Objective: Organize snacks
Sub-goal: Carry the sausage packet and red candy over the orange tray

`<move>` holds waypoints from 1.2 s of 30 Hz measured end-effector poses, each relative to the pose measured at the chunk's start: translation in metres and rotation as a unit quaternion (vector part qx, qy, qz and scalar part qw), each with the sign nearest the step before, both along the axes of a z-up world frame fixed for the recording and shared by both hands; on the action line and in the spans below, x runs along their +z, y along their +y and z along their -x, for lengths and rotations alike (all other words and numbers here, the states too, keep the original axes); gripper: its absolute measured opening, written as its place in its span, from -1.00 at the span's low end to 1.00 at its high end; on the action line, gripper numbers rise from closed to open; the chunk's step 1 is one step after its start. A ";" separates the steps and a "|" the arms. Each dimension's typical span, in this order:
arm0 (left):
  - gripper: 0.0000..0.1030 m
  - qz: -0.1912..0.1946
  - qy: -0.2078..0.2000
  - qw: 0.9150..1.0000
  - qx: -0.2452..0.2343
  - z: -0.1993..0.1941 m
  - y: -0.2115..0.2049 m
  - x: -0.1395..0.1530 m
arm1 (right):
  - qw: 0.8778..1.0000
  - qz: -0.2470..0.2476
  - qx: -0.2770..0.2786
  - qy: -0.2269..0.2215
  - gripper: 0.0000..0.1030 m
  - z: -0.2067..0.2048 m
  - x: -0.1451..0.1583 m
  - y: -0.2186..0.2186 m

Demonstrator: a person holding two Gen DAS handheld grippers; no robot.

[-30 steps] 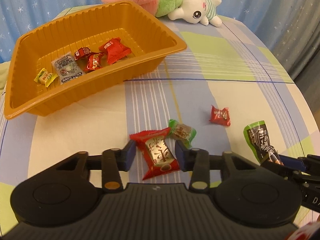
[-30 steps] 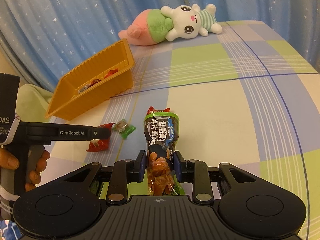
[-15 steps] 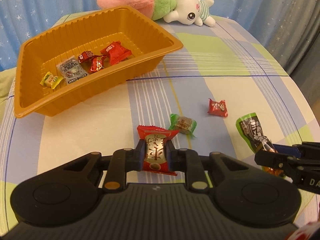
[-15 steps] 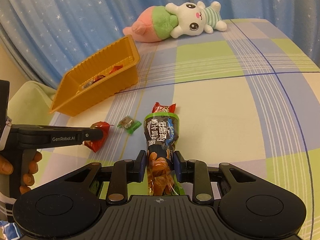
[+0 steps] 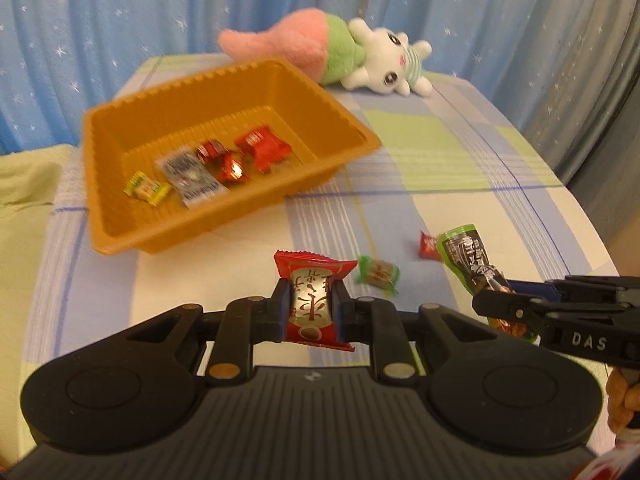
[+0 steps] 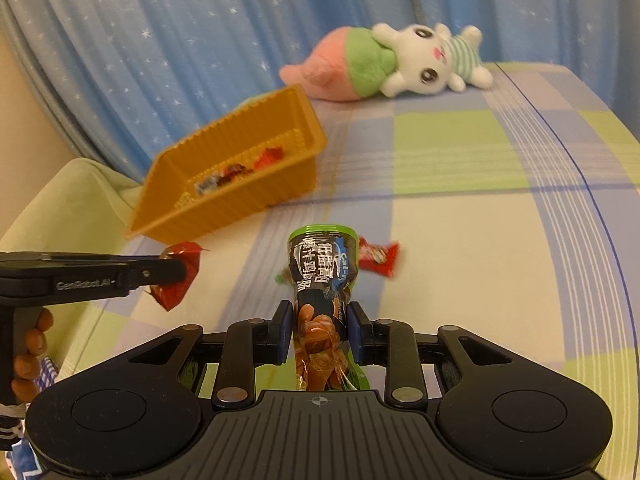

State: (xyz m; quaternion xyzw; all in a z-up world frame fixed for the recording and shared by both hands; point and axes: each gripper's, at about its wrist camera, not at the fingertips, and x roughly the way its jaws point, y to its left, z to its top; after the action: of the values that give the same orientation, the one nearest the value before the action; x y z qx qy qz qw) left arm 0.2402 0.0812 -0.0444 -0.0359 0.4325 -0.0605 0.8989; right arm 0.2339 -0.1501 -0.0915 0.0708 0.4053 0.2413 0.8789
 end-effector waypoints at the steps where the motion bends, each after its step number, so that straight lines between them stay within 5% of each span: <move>1: -0.63 -0.001 -0.005 1.000 0.004 0.000 0.004 0.004 | 1.000 -0.001 0.003 -0.004 -0.43 -0.003 0.003 0.003; 19: -0.63 -0.021 -0.062 0.995 0.076 -0.051 0.087 0.044 | 0.994 -0.002 0.064 -0.086 -0.43 -0.097 0.047 0.082; 36: -0.63 -0.043 -0.045 0.995 0.084 -0.111 0.116 0.024 | 0.990 0.068 0.083 -0.088 -0.43 -0.184 0.021 0.138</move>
State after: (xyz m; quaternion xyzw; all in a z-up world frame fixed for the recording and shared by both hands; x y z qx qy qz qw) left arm 0.3513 0.1973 -0.0205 -0.0303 0.3894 0.0323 0.9200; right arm 0.4177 -0.0116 -0.0707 -0.0442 0.3459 0.2906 0.8910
